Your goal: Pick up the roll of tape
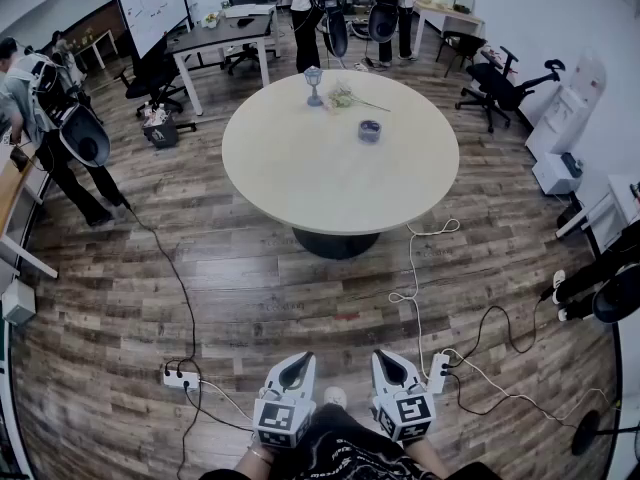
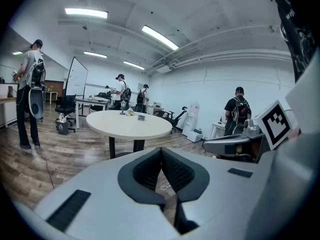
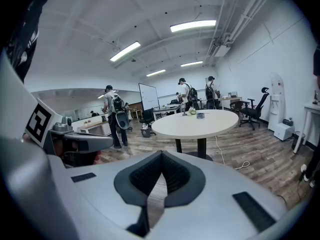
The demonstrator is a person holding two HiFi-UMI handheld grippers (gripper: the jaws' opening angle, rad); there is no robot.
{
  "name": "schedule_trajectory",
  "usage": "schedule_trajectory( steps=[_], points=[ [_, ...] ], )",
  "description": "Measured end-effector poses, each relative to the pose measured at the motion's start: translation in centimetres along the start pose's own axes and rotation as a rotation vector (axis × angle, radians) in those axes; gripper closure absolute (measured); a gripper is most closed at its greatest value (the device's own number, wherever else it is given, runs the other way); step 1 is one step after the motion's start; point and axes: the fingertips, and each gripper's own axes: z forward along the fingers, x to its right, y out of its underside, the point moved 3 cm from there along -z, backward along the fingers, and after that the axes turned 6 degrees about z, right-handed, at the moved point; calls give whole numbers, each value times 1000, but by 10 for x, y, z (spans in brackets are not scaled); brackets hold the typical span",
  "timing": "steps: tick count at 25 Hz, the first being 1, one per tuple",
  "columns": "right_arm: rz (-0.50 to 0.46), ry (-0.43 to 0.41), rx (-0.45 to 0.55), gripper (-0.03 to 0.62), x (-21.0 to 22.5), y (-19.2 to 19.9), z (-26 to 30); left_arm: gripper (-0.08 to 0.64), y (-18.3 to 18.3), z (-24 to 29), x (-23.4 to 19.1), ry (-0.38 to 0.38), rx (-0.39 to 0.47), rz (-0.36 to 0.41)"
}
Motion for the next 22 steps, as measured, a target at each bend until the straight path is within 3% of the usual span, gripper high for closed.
schedule_trajectory(
  steps=[7,15,17,18,20,22],
  points=[
    [-14,4,6,586,7,6,-13,538,-1,-4,16,24,13,51],
    [11,39,48,582,12,-3,-20,538,-2,-5,15,51,28,34],
    [16,28,48,463,11,-7,-19,533,-7,-5,16,77,39,-12],
    [19,14,45,410,11,-8,-17,492,-11,-5,17,95,43,-35],
    [23,-12,32,363,8,-6,-13,339,-18,-3,18,129,48,-58],
    [29,-27,24,284,3,-4,-10,250,-20,-1,18,152,54,-71]
  ],
)
